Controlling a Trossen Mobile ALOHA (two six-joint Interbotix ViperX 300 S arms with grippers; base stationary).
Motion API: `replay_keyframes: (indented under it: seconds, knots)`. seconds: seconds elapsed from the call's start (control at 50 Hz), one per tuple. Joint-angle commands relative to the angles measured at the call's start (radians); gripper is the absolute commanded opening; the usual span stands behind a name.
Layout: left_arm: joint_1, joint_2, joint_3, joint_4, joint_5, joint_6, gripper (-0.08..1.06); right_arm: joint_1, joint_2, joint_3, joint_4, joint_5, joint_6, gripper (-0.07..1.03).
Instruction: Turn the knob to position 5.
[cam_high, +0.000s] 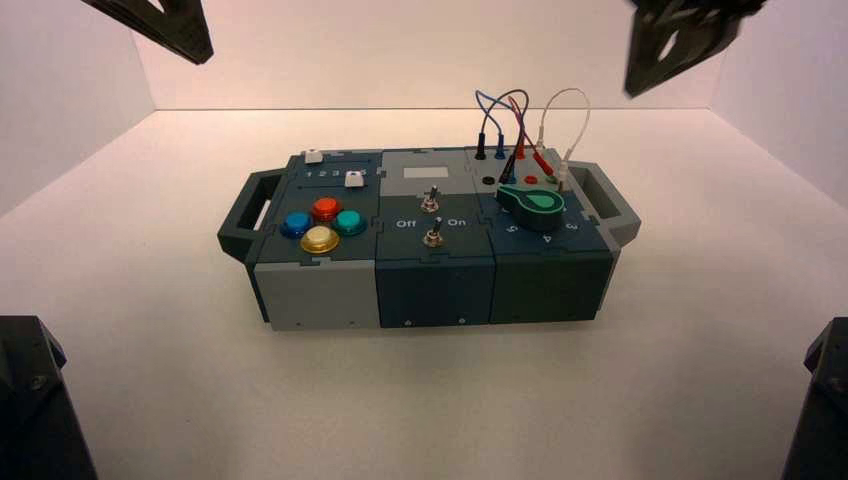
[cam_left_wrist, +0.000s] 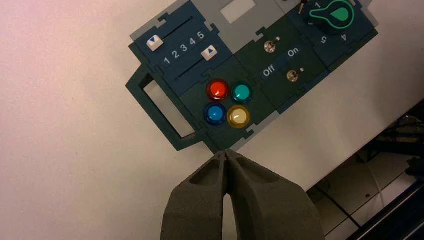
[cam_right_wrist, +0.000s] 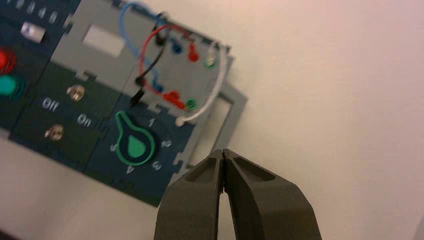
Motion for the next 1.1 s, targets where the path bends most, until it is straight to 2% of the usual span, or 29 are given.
replay_keyframes:
  seconds: [0.02,0.22,0.44,0.82,1.1]
  knots:
    - [-0.006,0.018,-0.021,-0.002,-0.012,-0.002,-0.03,0.046,0.069,-0.051,-0.002,0.011,-0.017,-0.02]
    - [-0.026,0.038,-0.025,-0.002,-0.017,-0.002,-0.03,0.074,0.186,-0.092,-0.008,0.040,-0.066,-0.02]
    - [-0.032,0.040,-0.028,-0.002,-0.017,-0.002,-0.03,0.104,0.275,-0.143,-0.023,0.041,-0.091,-0.02]
    - [-0.032,0.031,-0.021,-0.002,-0.018,-0.002,-0.03,0.170,0.373,-0.206,-0.040,0.058,-0.107,-0.02]
    - [-0.031,0.031,-0.020,-0.002,-0.025,0.000,-0.03,0.186,0.414,-0.221,-0.038,0.060,-0.109,-0.02]
